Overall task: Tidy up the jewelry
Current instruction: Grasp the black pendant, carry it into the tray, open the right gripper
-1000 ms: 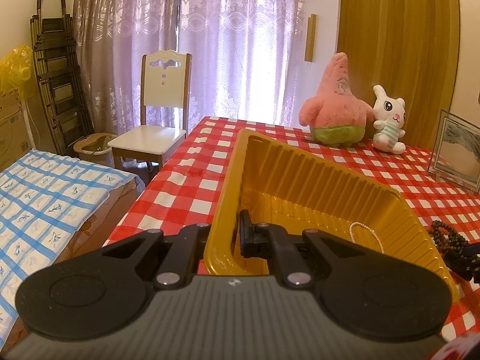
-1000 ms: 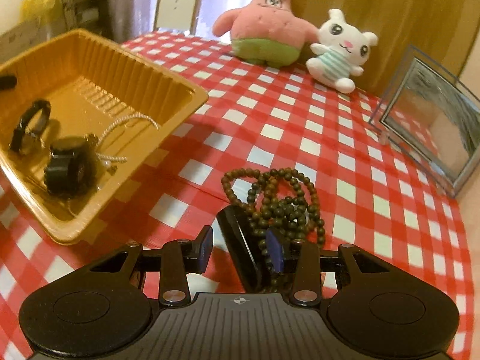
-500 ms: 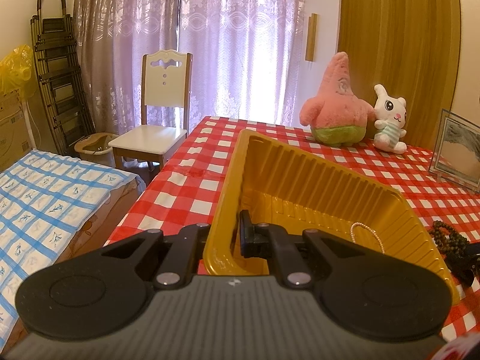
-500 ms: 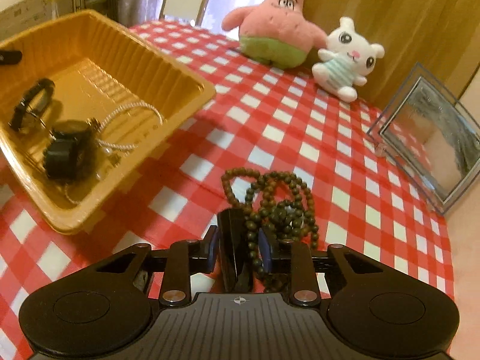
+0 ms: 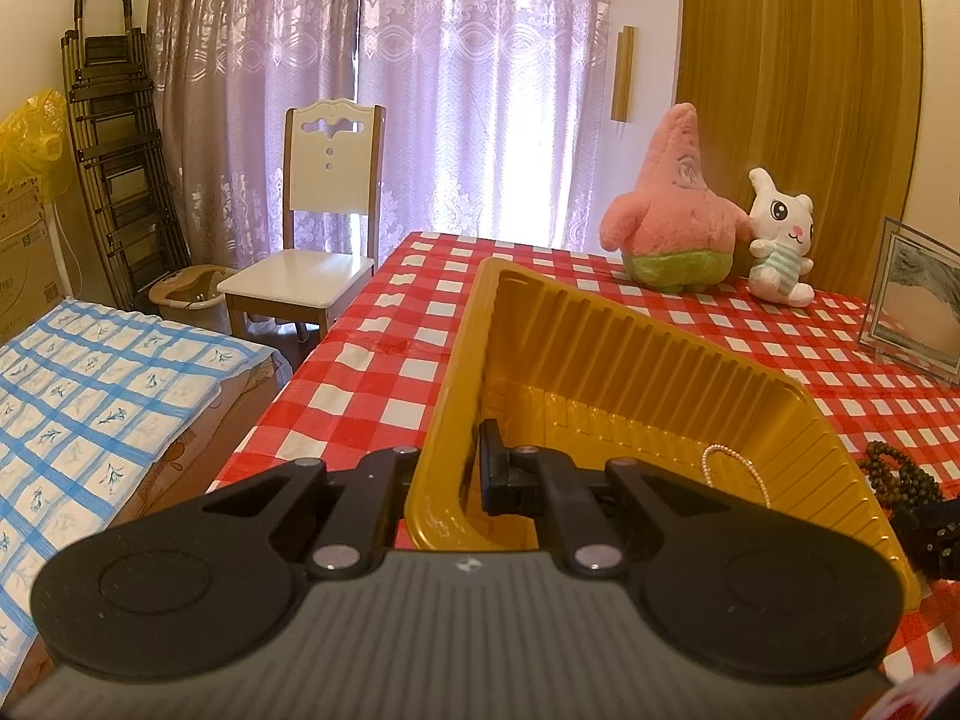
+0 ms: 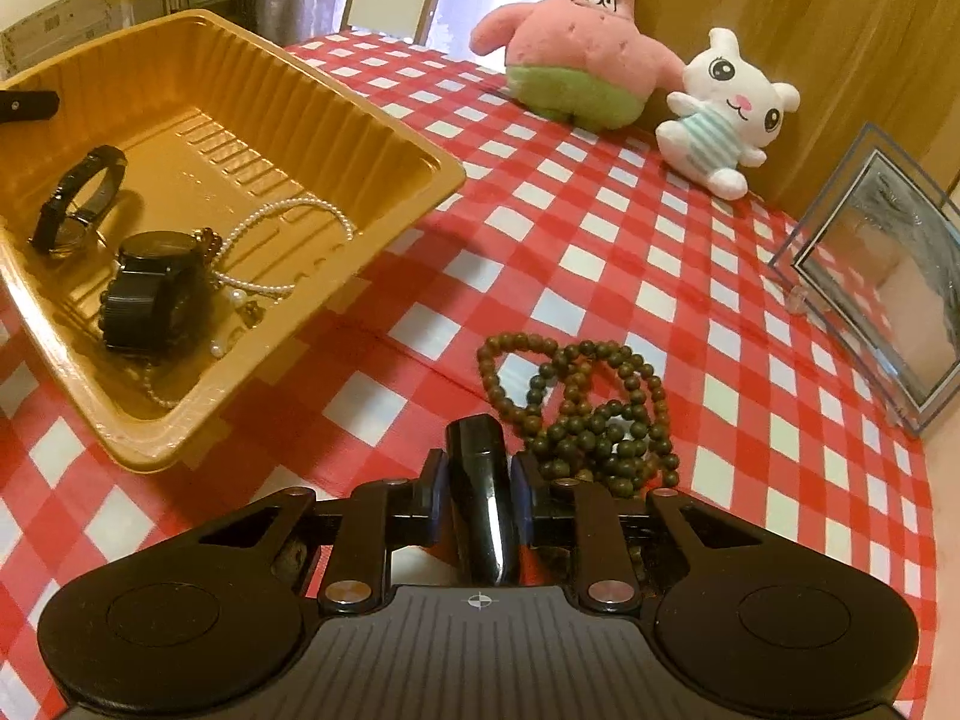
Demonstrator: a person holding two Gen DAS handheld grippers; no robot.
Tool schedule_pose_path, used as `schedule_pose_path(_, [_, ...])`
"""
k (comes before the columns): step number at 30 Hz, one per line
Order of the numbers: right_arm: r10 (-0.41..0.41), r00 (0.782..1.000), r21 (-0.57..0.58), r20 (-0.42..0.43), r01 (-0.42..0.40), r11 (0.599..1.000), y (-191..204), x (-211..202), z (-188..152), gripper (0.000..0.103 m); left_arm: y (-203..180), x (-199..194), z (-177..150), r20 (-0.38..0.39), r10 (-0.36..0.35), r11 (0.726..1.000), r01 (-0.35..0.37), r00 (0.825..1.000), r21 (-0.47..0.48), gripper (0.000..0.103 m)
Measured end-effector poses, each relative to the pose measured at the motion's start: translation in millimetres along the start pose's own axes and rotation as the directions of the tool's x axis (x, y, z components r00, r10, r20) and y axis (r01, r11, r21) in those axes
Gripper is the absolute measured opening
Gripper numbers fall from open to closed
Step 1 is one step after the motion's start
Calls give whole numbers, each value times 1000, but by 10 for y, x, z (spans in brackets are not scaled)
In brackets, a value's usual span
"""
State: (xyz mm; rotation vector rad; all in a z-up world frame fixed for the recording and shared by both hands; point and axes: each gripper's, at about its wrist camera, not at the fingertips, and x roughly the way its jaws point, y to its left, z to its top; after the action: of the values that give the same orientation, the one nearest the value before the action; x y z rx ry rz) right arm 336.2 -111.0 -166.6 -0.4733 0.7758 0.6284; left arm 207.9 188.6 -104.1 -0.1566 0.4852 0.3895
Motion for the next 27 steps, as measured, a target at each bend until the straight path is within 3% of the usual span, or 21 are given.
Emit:
schedule_pose_path(2, [13, 999, 6, -35, -13, 1000, 4, 25, -6, 23, -4, 2, -2, 0, 0, 1000, 0, 1000, 1, 8])
schedule_pose_path(8, [26, 999, 59, -26, -24, 998, -28, -19, -33, 22, 6, 10, -2, 2, 0, 1000, 0, 1000, 4, 8])
schedule_pose_path(16, [43, 997, 219, 59, -55, 974, -145, -295, 146, 22, -1, 12, -2, 1, 0, 1000, 0, 1000, 3, 7])
schedule_pose_path(22, [135, 980, 281, 146, -172, 944, -76, -523, 490, 22, -2, 15, -1, 1, 0, 1000, 0, 1000, 3, 7])
schedule_pose_path(27, [266, 949, 341, 170, -310, 887, 145, -446, 777, 22, -8, 21, -1, 1, -3, 1000, 3, 1000, 2, 7])
